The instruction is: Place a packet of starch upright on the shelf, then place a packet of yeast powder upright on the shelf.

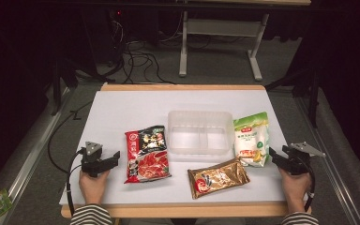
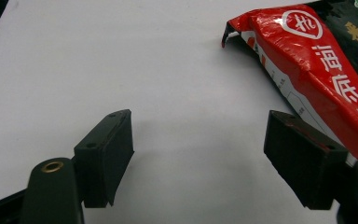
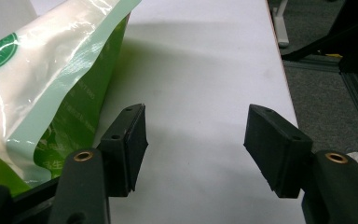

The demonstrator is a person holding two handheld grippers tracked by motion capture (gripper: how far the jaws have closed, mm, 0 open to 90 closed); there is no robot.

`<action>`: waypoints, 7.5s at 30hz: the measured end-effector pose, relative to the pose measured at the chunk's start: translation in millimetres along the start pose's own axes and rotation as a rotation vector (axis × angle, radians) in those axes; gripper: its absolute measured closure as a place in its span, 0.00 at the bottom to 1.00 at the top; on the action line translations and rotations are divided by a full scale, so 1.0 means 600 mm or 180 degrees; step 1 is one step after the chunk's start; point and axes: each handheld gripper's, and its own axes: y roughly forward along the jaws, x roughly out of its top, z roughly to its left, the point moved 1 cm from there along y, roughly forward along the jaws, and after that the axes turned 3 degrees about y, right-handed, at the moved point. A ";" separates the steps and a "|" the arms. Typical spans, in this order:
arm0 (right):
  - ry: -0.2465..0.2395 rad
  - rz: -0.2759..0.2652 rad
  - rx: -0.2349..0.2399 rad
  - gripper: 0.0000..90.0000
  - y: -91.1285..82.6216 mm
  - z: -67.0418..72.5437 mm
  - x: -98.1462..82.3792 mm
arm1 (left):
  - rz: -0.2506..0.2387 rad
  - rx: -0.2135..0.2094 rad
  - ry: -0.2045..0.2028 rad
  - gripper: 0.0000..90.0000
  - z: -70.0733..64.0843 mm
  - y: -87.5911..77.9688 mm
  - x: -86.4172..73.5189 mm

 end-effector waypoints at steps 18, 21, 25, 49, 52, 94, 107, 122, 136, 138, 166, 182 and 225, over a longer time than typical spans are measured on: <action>-0.0002 0.0017 -0.0005 0.44 0.001 0.000 0.001 | -0.0089 0.0001 -0.0108 0.27 0.005 -0.005 -0.002; -0.0001 0.0059 -0.0013 0.44 0.002 -0.001 0.001 | -0.0073 0.0001 -0.0127 0.27 0.006 -0.004 -0.002; 0.0007 0.0054 -0.0013 0.44 0.003 -0.001 0.001 | -0.0071 -0.0008 -0.0122 0.27 0.006 -0.004 -0.001; -0.0013 -0.0040 0.0111 0.41 -0.024 -0.010 0.004 | -0.0123 0.0012 -0.0088 0.26 0.004 -0.006 -0.002; -0.0028 -0.0058 0.0137 0.41 -0.035 -0.011 0.006 | -0.0109 0.0021 -0.0090 0.26 0.004 -0.005 -0.002; -0.0145 0.0273 0.0589 0.39 -0.044 0.018 0.108 | -0.0110 0.0010 -0.0078 0.26 0.004 -0.005 -0.002; -0.0164 0.0411 0.0650 0.38 -0.019 0.027 0.144 | -0.0116 0.0012 -0.0076 0.25 0.004 -0.005 -0.002; -0.0157 0.0692 0.0634 0.35 0.028 0.037 0.164 | -0.0124 0.0011 -0.0069 0.25 0.003 -0.006 -0.002; -0.0100 0.1052 0.0681 0.34 0.083 0.041 0.159 | -0.0123 0.0019 -0.0063 0.24 0.003 -0.006 -0.002; -0.0096 0.1068 0.0683 0.34 0.087 0.040 0.159 | -0.0123 0.0020 -0.0059 0.24 0.003 -0.006 -0.002; -0.0145 0.1345 0.1285 0.93 0.104 0.053 0.164 | -0.0125 0.0012 -0.0048 0.24 0.002 -0.006 -0.002; -0.0359 0.1000 0.1162 0.95 0.037 0.055 0.185 | -0.0125 0.0008 -0.0037 0.24 0.002 -0.006 -0.002; -0.0603 0.0582 0.1164 0.96 -0.050 0.080 0.204 | -0.0147 0.0004 -0.0046 0.24 0.002 -0.007 -0.003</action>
